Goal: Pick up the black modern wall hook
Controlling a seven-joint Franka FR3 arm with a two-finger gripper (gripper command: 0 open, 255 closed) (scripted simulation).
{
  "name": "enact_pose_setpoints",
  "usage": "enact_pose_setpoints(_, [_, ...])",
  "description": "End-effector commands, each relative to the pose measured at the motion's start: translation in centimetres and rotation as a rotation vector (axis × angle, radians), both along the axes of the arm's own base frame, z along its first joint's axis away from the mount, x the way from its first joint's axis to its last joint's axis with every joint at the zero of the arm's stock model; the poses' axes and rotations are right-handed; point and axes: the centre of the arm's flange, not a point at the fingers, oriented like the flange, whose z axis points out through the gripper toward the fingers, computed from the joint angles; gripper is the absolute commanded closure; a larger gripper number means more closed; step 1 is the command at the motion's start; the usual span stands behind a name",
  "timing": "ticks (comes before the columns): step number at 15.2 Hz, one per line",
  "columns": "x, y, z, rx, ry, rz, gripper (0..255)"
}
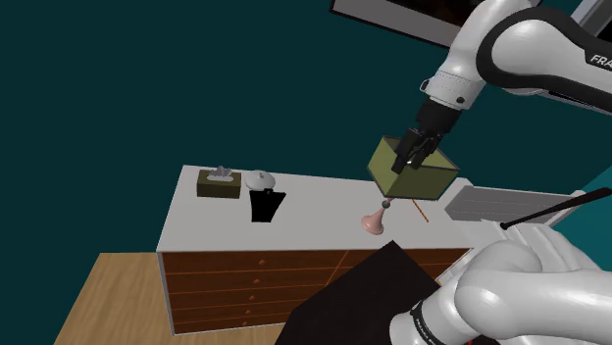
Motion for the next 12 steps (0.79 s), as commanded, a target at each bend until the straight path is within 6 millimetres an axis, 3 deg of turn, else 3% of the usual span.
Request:
enact_pose_setpoints(1, [0.0,0.0,0.0,0.000,0.000,0.000,0])
enact_pose_setpoints(12, [9.7,-1.9,-10.5,-0.014,-0.029,0.302,0])
